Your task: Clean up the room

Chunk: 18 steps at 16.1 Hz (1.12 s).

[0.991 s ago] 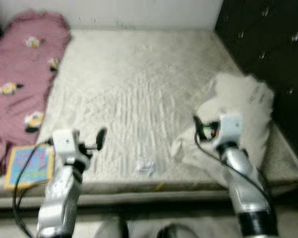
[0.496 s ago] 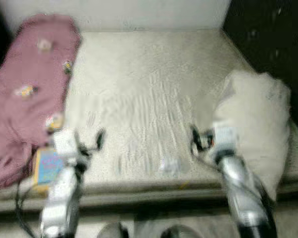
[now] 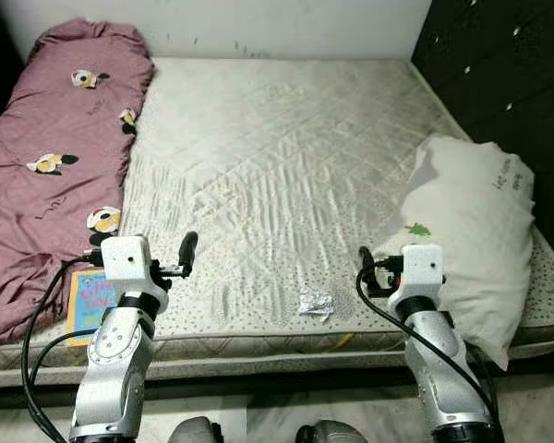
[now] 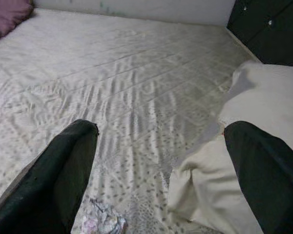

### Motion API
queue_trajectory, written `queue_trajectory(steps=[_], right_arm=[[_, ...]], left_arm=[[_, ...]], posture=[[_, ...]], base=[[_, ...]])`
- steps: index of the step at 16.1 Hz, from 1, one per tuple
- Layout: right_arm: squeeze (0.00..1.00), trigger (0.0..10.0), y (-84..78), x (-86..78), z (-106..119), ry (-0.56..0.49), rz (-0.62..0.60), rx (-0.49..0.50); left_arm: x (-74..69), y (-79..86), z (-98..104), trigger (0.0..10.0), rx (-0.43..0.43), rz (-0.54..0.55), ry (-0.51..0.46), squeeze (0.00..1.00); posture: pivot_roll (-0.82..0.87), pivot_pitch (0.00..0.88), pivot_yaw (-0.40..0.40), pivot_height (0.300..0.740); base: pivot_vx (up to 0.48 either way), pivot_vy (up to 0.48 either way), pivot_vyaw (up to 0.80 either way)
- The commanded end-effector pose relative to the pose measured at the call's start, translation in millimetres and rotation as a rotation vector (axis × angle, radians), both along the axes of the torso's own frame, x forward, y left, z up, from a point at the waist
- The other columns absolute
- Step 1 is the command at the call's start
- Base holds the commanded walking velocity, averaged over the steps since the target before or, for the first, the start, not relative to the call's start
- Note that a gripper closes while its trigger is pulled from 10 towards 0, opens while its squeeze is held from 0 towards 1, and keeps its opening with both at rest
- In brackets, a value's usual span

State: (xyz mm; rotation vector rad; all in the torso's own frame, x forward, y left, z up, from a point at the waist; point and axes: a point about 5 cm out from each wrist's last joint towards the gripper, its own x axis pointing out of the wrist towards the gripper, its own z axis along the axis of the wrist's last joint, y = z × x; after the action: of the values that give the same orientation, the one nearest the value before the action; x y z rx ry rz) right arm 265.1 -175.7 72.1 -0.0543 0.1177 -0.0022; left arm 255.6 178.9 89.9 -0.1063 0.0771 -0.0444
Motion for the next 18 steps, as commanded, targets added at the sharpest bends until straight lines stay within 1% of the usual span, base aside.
queue_trajectory(steps=[1,2,4,7,8,9,10,11,12,15,17,18], right_arm=[[0.00,10.0,-2.9,2.5,5,-0.041,-0.035,0.014],[0.00,10.0,-0.4,2.6,5,-0.041,-0.028,0.013],[0.00,10.0,3.8,1.2,7,-0.058,0.010,0.001],[0.00,10.0,-0.9,1.2,10,-0.080,-0.022,0.047],[0.00,10.0,-2.3,0.7,11,-0.095,-0.049,0.040],[0.00,10.0,-4.6,-1.4,11,-0.095,-0.080,0.018],[0.00,10.0,-4.1,-6.4,10,-0.083,-0.038,0.062],[0.00,10.0,-4.9,-10.0,10,-0.085,-0.041,0.095],[0.00,10.0,-7.6,-13.8,10,-0.087,-0.058,0.104],[0.00,10.0,-14.6,-20.0,9,-0.087,-0.089,0.089],[0.00,10.0,-15.5,-19.6,8,-0.072,-0.087,0.062],[0.00,10.0,-15.6,-18.7,8,-0.069,-0.093,0.018]], left_arm=[[2.4,1.3,0,10.0,0.004,-0.017,0.004,0.00],[4.4,1.3,-1,10.0,-0.011,-0.025,0.008,0.00],[7.2,1.9,-3,10.0,-0.008,-0.021,0.011,0.00],[6.2,2.3,-9,10.0,0.006,-0.031,0.015,0.00],[10.0,-1.4,-8,10.0,0.021,-0.064,0.009,0.00],[14.9,-5.7,-8,10.0,0.009,-0.086,0.014,0.00],[19.9,-10.9,-7,10.0,0.011,-0.115,0.011,0.00],[22.4,-13.5,-7,10.0,0.007,-0.129,0.011,0.00],[24.8,-17.2,-7,10.0,0.006,-0.148,0.014,0.00],[28.1,-28.8,-9,10.0,-0.010,-0.197,0.022,0.00],[29.2,-29.1,-10,10.0,-0.007,-0.194,0.019,0.00],[29.3,-27.0,-9,10.0,0.005,-0.175,0.014,0.00]], posture=[[-0.01,0.034,0.009,0.740],[-0.01,0.034,0.012,0.740],[-0.01,0.033,0.004,0.740],[-0.02,0.030,0.004,0.740],[-0.05,0.028,0.032,0.740],[-0.06,0.029,0.047,0.740],[-0.08,0.031,0.058,0.740],[-0.09,0.033,0.069,0.740],[-0.11,0.037,0.082,0.740],[-0.14,0.044,0.095,0.740],[-0.13,0.045,0.082,0.740],[-0.12,0.046,0.074,0.740]], base=[[0.000,0.000,0.00],[0.000,0.000,0.00],[0.000,0.000,0.00],[0.000,0.000,0.00],[0.000,0.000,0.00],[0.000,0.000,0.00],[0.000,0.000,0.00],[0.000,0.000,0.00],[0.000,0.000,0.00],[0.000,0.000,0.00],[0.000,0.000,0.00],[0.000,0.000,0.00]])
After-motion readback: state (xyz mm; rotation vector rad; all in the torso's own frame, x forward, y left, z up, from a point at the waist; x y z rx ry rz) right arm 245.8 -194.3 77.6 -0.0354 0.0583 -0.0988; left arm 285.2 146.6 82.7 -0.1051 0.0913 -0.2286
